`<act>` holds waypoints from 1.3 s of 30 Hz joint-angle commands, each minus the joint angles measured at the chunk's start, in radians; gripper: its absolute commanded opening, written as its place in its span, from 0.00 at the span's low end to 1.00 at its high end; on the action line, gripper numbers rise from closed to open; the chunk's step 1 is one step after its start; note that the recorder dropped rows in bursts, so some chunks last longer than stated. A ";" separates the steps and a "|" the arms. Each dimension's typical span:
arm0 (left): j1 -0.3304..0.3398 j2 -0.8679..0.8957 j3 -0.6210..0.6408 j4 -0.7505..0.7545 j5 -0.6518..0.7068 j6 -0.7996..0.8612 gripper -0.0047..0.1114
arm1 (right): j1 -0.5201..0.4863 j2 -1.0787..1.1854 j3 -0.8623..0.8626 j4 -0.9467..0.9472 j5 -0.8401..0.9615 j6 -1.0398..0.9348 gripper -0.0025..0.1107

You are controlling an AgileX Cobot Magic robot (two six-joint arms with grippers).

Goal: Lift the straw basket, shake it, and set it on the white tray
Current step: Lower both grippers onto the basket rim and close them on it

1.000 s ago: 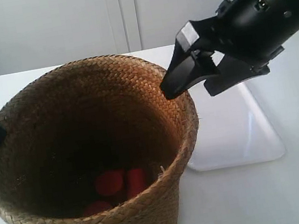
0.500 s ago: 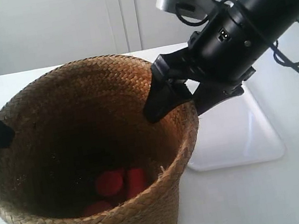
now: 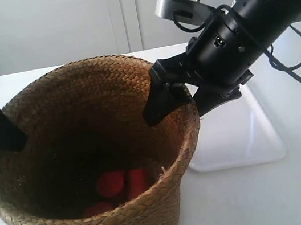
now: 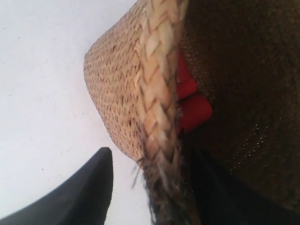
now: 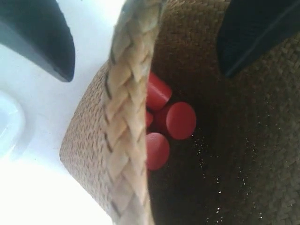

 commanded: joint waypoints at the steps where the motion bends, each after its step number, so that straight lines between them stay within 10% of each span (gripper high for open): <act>1: -0.068 0.005 0.008 0.018 -0.010 -0.008 0.52 | 0.001 0.002 0.008 0.001 -0.013 -0.012 0.70; 31: -0.090 0.070 0.008 0.064 -0.049 -0.101 0.50 | 0.001 0.066 0.008 -0.022 -0.027 0.023 0.65; 39: -0.090 0.070 0.008 0.050 -0.060 -0.078 0.19 | 0.001 0.066 0.008 -0.022 -0.027 0.023 0.35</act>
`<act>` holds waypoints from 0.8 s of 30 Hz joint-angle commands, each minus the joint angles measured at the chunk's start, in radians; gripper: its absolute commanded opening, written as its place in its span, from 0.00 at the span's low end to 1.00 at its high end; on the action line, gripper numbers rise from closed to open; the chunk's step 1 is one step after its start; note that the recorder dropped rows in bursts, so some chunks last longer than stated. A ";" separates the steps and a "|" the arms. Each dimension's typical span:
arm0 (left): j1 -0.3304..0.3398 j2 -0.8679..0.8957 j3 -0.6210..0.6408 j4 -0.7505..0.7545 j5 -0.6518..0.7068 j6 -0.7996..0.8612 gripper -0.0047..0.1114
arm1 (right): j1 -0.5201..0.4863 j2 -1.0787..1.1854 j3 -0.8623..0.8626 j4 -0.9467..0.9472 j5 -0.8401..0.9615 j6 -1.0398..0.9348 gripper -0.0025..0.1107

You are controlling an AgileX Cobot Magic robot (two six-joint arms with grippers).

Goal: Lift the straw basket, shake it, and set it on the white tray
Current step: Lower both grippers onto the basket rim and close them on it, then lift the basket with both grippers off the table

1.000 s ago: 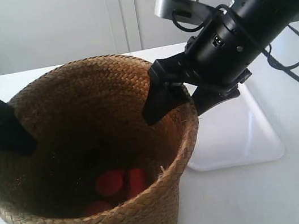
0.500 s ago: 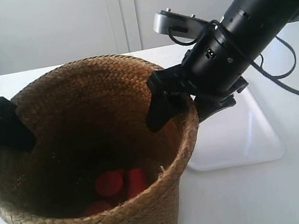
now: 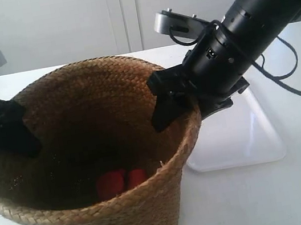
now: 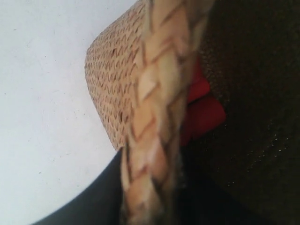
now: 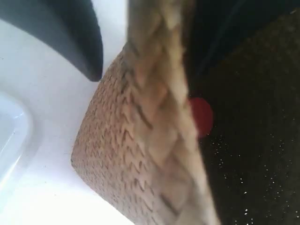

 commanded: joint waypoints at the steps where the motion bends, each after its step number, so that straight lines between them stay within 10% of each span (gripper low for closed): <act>1: -0.006 0.000 0.008 -0.021 0.007 0.014 0.15 | 0.001 -0.001 0.008 -0.005 -0.004 -0.001 0.28; 5: -0.006 0.000 0.008 -0.047 -0.009 0.014 0.04 | 0.001 -0.005 0.008 -0.005 -0.010 -0.016 0.03; 24: -0.006 -0.200 -0.002 -0.094 -0.166 0.048 0.04 | 0.047 -0.207 0.009 0.032 -0.208 -0.035 0.02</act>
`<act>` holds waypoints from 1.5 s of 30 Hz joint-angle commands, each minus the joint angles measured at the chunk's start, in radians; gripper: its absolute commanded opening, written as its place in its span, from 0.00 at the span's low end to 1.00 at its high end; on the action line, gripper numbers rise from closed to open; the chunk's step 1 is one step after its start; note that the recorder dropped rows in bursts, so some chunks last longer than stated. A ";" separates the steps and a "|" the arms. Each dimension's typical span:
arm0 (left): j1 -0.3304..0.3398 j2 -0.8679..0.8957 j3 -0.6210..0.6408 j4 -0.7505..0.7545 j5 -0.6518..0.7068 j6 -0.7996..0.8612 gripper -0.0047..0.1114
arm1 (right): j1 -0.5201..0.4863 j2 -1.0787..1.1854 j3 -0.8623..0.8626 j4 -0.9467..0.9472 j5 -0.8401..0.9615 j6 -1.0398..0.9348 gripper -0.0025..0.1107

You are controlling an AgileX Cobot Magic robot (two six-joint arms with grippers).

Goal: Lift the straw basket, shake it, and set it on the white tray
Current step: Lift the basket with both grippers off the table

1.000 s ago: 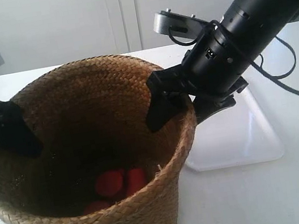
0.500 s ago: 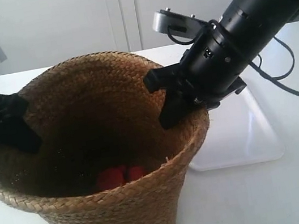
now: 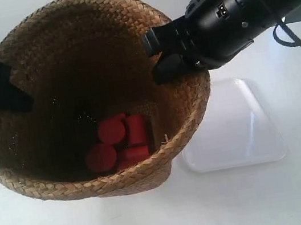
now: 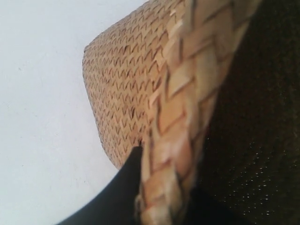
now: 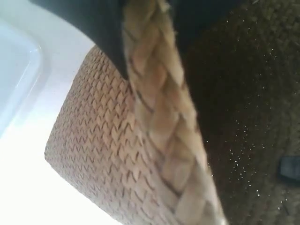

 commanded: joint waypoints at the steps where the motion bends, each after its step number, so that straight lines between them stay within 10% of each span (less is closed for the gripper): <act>1: -0.002 -0.042 -0.017 -0.010 0.008 0.030 0.04 | 0.008 -0.019 0.000 0.061 -0.027 -0.031 0.02; 20: -0.004 -0.106 -0.037 0.108 -0.151 -0.040 0.04 | 0.018 -0.053 0.000 -0.151 -0.198 -0.001 0.02; 28: -0.124 -0.068 -0.037 0.181 -0.260 -0.094 0.04 | 0.124 -0.045 0.006 -0.406 -0.300 0.243 0.02; 45: -0.124 -0.026 -0.011 0.156 -0.151 -0.090 0.04 | 0.124 -0.012 0.006 -0.378 -0.161 0.240 0.02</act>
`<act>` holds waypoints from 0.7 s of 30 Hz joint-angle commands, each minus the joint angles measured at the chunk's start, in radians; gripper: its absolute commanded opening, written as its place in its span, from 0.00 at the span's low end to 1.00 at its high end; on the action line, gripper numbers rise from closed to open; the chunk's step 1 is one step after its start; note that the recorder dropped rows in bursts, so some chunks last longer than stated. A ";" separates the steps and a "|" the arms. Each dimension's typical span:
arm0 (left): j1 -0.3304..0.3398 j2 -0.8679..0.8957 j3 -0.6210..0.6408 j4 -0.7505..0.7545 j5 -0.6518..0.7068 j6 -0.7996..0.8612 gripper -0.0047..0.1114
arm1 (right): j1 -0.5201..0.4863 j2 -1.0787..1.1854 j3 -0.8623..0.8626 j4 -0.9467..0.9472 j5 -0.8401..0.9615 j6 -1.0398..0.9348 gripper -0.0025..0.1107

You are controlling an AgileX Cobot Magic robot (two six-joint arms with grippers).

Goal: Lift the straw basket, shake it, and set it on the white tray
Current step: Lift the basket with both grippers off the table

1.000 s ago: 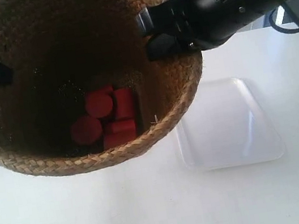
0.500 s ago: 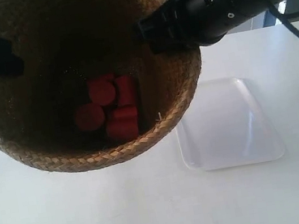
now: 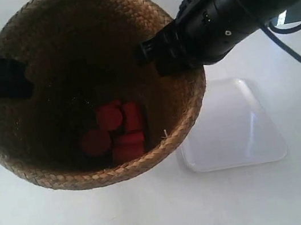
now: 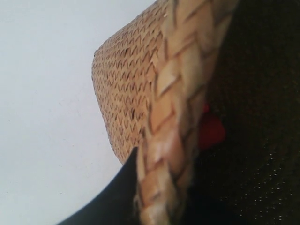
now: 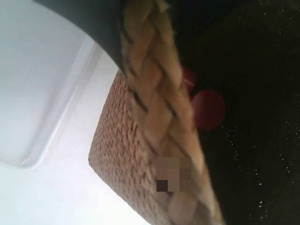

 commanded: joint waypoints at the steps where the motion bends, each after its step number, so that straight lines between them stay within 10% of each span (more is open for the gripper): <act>1: -0.007 -0.012 -0.003 -0.044 0.029 0.012 0.04 | 0.004 -0.016 0.004 -0.003 0.002 -0.019 0.02; 21: -0.007 0.060 -0.001 -0.098 0.041 0.010 0.04 | 0.004 0.059 0.004 -0.014 0.121 0.054 0.02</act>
